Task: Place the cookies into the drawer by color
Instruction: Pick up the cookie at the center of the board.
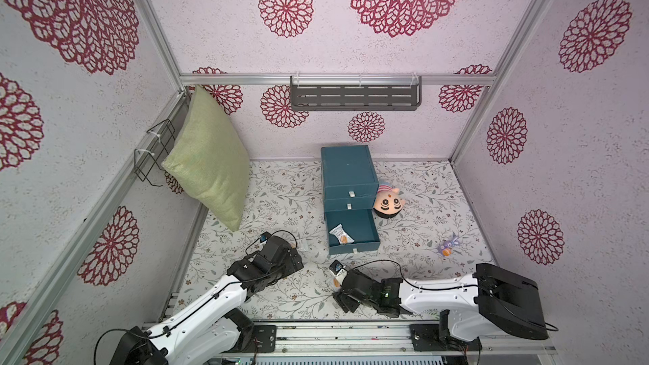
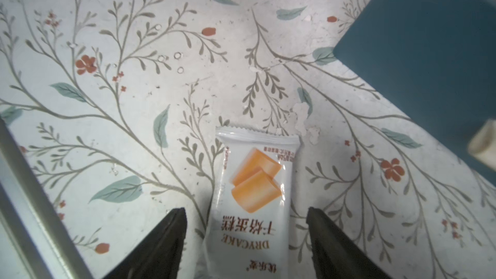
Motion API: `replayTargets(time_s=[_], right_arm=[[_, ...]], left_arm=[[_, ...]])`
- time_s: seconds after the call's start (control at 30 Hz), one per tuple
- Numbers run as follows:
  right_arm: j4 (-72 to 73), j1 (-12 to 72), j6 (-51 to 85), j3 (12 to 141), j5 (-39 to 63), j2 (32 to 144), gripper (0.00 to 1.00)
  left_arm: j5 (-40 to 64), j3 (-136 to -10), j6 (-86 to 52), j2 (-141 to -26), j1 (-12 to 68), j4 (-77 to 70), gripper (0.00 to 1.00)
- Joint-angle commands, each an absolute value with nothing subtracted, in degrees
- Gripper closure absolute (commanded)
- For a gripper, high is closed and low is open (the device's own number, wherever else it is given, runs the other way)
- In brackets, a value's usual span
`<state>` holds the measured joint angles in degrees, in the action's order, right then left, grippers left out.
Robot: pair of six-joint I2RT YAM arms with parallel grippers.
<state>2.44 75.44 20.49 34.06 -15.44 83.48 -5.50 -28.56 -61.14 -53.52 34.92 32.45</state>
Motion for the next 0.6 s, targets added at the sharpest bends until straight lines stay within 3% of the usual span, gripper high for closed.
replayTargets(time_s=[0.0, 0.33, 0.57], right_arm=[[0.46, 75.8, 20.52, 35.75, -18.15, 84.23, 0.27], [-1.56, 75.8, 21.68, 37.79, -20.39, 87.98, 0.32], [-1.02, 75.76, 21.88, 37.27, -20.5, 86.2, 0.5]], left_arm=[[-7.35, -27.86, -61.5, -52.05, 34.32, 32.29, 0.03], [-9.03, -27.09, -61.96, -50.26, 34.28, 32.1, 0.03], [-9.32, -26.89, -62.09, -50.19, 34.19, 32.08, 0.03]])
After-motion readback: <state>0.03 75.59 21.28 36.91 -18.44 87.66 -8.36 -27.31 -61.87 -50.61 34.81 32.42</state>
